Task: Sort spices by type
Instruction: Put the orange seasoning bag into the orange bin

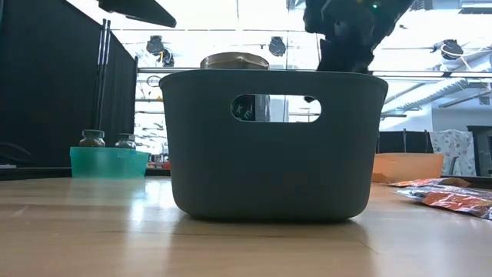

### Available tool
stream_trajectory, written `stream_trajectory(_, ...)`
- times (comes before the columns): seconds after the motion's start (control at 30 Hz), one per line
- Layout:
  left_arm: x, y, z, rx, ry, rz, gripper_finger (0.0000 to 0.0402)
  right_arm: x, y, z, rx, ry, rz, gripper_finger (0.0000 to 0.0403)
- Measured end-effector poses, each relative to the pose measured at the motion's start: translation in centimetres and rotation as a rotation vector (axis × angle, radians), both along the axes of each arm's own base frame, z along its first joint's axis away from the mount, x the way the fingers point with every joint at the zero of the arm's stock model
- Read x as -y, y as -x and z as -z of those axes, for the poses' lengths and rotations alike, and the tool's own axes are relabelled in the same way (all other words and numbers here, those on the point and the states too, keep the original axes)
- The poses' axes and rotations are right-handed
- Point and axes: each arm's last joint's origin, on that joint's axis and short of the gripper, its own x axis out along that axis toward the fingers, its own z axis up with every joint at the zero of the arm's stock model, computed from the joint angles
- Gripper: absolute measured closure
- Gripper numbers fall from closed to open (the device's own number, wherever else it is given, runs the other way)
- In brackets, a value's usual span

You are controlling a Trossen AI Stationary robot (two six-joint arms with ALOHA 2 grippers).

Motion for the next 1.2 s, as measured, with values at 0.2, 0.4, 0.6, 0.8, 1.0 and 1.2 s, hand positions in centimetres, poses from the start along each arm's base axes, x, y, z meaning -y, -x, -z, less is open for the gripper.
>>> stream_trajectory(0.2,-0.1,-0.4,-0.6,0.031,-0.033,0.035,0.0178,3.9,3.3,-0.8,-0.157,-0.157,0.327,0.0403)
stream_trajectory(0.4,-1.1,-1.1,-2.0,-0.008,-0.155,0.138,0.0179,7.3,7.9,0.0,-0.600,-0.338,0.671,0.0403)
stream_trajectory(0.6,-3.3,-1.7,-2.4,-0.021,-0.213,0.061,0.0179,8.8,8.9,0.0,-0.694,-0.314,0.684,0.0402)
stream_trajectory(0.8,-4.6,-1.5,-1.4,-0.102,-0.228,0.009,0.0179,9.8,7.4,0.4,-0.572,-0.338,0.658,0.0379)
stream_trajectory(1.0,-5.1,-1.1,-1.3,-0.124,-0.227,-0.036,0.0179,11.1,6.6,2.1,-0.640,-0.338,0.694,0.0323)
stream_trajectory(1.2,-5.2,-0.9,-1.4,-0.123,-0.238,-0.074,0.0179,12.5,5.8,4.6,-0.731,-0.349,0.774,0.0249)
